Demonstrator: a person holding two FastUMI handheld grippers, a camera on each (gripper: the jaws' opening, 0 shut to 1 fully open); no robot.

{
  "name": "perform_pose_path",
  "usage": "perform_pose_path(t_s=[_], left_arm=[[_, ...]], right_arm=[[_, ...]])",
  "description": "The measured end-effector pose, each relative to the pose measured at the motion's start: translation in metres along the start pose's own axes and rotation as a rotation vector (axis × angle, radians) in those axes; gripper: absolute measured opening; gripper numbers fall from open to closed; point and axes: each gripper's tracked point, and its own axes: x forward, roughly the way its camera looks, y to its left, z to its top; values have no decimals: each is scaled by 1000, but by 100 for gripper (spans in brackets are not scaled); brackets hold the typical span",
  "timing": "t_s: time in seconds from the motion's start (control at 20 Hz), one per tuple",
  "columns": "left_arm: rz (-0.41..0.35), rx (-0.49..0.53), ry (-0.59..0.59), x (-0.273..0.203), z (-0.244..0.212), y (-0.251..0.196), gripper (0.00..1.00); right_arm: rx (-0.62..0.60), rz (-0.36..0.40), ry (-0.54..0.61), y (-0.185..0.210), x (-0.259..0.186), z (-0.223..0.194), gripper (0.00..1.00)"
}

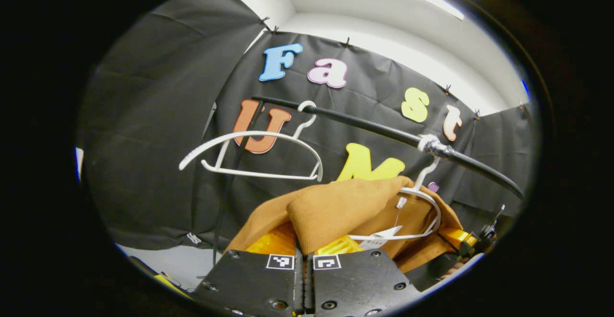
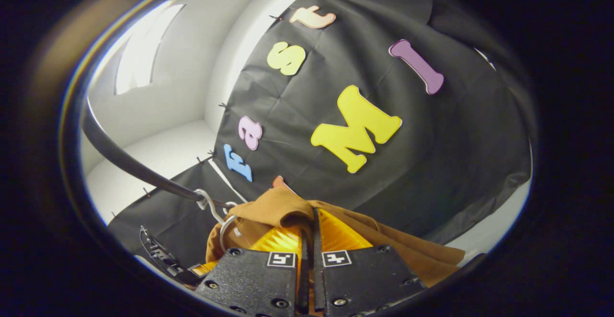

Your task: Grasp the clothes on the hanger with both hands and then place them into the laundry hamper below.

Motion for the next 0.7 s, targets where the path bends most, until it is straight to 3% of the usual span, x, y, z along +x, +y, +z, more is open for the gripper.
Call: perform_pose_path(t_s=[0.45, 0.65, 0.7], left_arm=[[-79, -31, 29, 4, 31, 9, 1], [-102, -23, 45, 8, 37, 6, 1], [-107, -8, 53, 8, 39, 7, 6]], right_arm=[[97, 99, 3, 4, 14, 25, 7], [67, 108, 34, 1, 20, 27, 7], [45, 99, 38, -2, 21, 30, 7]])
